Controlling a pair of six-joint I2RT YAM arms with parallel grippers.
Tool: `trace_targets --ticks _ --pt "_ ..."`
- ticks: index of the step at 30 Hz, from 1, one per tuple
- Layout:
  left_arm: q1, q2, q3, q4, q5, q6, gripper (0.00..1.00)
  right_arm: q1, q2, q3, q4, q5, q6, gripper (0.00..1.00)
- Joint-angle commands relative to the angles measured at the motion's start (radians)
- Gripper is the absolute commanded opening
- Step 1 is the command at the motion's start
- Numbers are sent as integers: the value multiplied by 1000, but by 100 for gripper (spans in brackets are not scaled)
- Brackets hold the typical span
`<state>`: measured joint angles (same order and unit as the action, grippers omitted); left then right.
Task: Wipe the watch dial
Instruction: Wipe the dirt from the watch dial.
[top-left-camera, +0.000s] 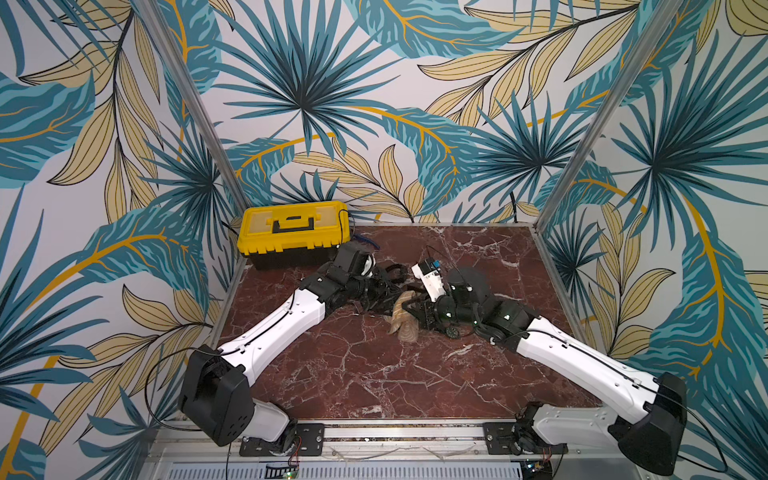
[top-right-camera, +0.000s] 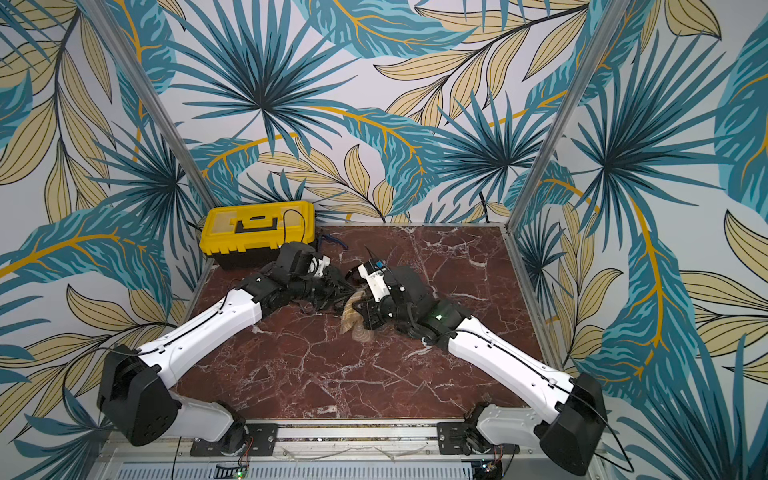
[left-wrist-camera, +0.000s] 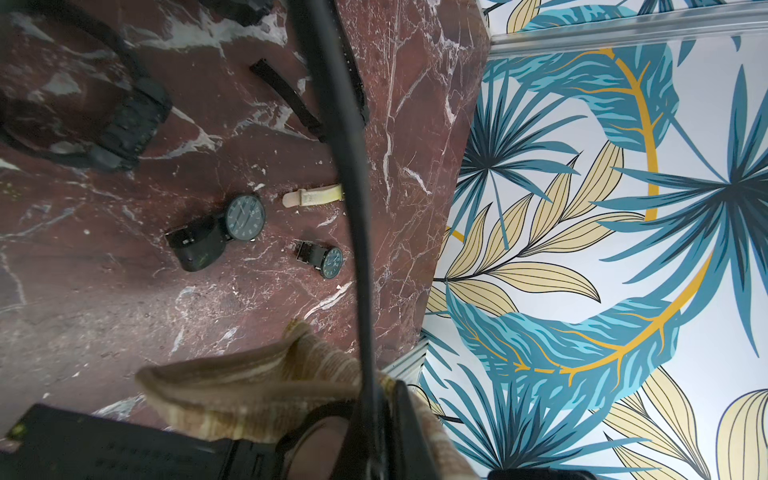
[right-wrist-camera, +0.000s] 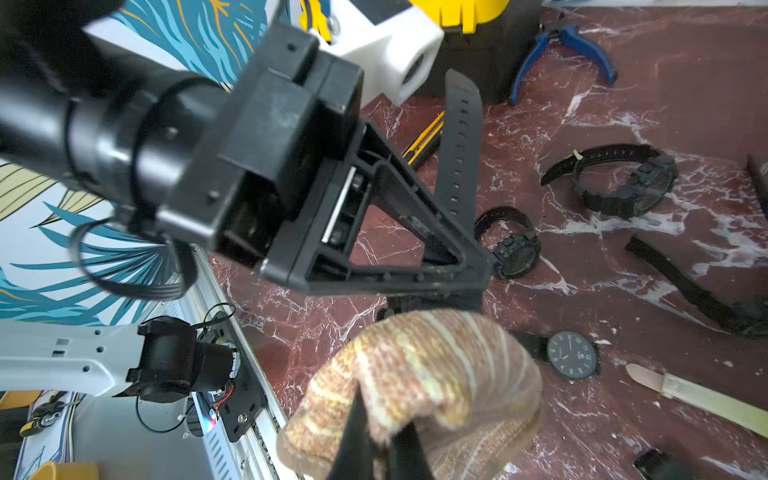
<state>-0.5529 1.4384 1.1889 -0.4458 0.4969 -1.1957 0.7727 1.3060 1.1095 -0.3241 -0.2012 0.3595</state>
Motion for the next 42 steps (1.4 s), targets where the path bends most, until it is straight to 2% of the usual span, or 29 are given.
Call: trace_targets --ticks 1,6,11,19,25,30,34,37,42 --pt "-4 -7 17 2 11 12 0 -5 65 37 -38 70 43 0" --pt "-1 -18 30 -15 8 19 0 -62 53 -13 -24 134 120 0" --pt "12 -27 33 -21 11 22 0 -96 27 -30 -95 157 102 0" --pt "21 -20 32 -25 8 27 0 -44 -86 -102 -14 18 11 0" --pt "9 -16 35 -24 3 25 0 3 -13 -54 0 -60 -10 0" --pt "4 -22 35 -25 -3 21 0 -1 93 27 -83 27 26 0" --pt "8 -37 41 -25 -4 21 0 -40 101 7 -88 54 63 0" --pt "13 -38 45 -26 2 24 0 -54 117 25 -170 102 55 0" --pt "19 -41 39 -32 0 31 0 -59 66 24 -229 162 41 0"
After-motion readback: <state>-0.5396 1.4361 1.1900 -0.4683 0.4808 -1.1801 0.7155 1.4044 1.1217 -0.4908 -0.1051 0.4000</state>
